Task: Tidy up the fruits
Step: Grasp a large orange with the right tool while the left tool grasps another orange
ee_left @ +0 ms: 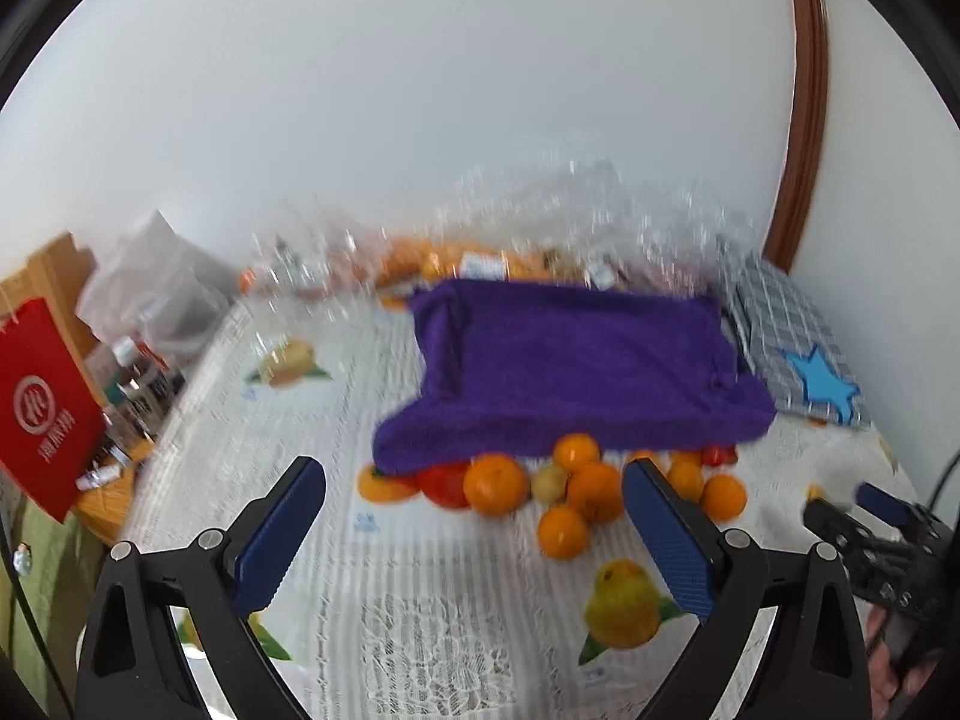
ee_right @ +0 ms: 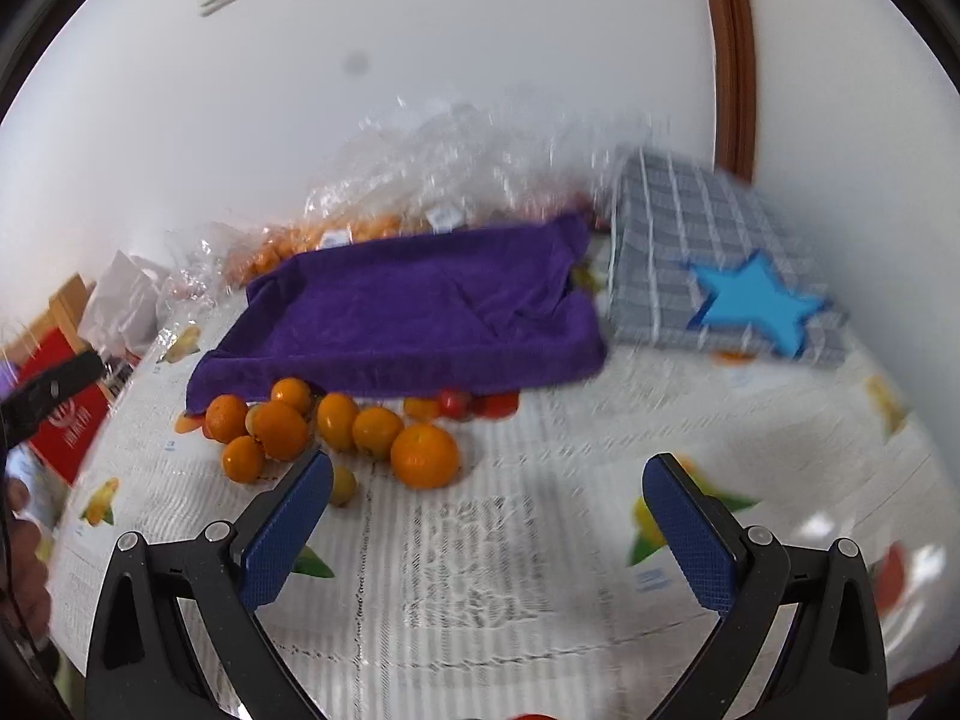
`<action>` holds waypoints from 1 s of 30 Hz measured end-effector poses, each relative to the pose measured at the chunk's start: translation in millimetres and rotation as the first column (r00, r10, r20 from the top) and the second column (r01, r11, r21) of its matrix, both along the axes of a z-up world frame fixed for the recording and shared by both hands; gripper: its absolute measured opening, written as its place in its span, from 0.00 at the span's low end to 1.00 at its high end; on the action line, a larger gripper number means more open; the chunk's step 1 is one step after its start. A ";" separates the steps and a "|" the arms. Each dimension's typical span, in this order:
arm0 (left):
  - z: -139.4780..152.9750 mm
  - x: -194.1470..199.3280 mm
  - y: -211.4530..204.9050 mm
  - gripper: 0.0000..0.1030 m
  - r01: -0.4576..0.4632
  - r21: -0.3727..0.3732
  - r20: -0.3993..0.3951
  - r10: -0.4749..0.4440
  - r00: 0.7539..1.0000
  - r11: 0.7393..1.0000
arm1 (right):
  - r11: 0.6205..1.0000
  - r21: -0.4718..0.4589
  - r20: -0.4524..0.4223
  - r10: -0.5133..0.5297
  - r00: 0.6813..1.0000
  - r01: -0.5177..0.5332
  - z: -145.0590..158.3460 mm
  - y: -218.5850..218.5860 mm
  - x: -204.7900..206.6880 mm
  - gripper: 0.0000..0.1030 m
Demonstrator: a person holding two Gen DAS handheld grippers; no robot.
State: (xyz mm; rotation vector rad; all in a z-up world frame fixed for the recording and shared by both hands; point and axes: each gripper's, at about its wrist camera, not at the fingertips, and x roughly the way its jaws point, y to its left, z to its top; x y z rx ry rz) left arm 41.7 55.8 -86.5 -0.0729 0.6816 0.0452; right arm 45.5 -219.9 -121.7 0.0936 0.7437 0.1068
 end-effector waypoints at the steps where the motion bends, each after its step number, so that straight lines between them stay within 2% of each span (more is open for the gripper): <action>1: -7.1 3.1 1.0 0.92 0.001 -0.002 -0.015 -0.001 1.000 1.000 | 1.000 0.001 -0.027 0.007 1.000 -0.007 -7.5 1.3 4.8 0.91; 3: -21.1 9.2 3.6 0.87 -0.006 -0.005 -0.045 0.006 0.999 1.000 | 0.999 -0.035 -0.077 0.023 0.997 -0.026 -23.0 7.5 15.7 0.83; 5: -31.9 13.6 4.5 0.83 0.001 -0.012 -0.070 -0.002 0.998 1.000 | 0.997 -0.063 -0.084 0.026 0.996 -0.032 -33.9 12.2 20.6 0.72; 6: -36.1 14.8 5.3 0.80 0.003 -0.013 -0.080 -0.004 0.997 1.000 | 0.997 -0.064 -0.087 0.034 0.996 -0.040 -37.7 15.0 23.0 0.69; 8: -43.5 16.5 8.4 0.79 -0.003 -0.010 -0.091 0.002 0.996 1.000 | 0.997 -0.045 -0.097 0.057 0.994 -0.061 -43.6 19.7 27.6 0.62; 13: -60.4 18.6 19.2 0.77 -0.008 -0.039 -0.117 0.004 0.993 0.999 | 0.993 -0.061 -0.094 0.099 0.991 -0.105 -53.3 34.2 38.4 0.58; 15: -66.5 20.4 21.6 0.68 0.000 -0.068 -0.138 -0.010 0.990 0.998 | 0.992 -0.073 -0.103 0.099 0.990 -0.107 -58.4 37.0 45.0 0.56; 17: -69.7 22.0 20.9 0.64 0.009 -0.084 -0.144 -0.022 0.989 0.996 | 0.992 -0.057 -0.122 0.105 0.987 -0.113 -62.3 37.7 50.2 0.56; 23: -71.8 27.2 13.0 0.64 0.051 -0.111 -0.149 -0.068 0.987 0.992 | 0.990 -0.058 -0.134 0.119 0.984 -0.127 -63.9 39.1 64.7 0.56; 26: -71.7 29.3 12.7 0.64 0.045 -0.113 -0.133 -0.060 0.989 0.993 | 0.985 -0.085 -0.135 0.136 0.982 -0.148 -64.6 44.1 67.0 0.46; 28: -73.0 36.4 13.8 0.64 0.046 -0.139 -0.138 -0.065 0.988 0.989 | 0.983 -0.070 -0.129 0.160 0.979 -0.170 -64.0 43.6 64.0 0.39; 30: -74.7 44.6 13.8 0.64 0.055 -0.150 -0.143 -0.077 0.987 0.987 | 0.981 -0.064 -0.125 0.173 0.977 -0.182 -62.9 41.1 59.5 0.39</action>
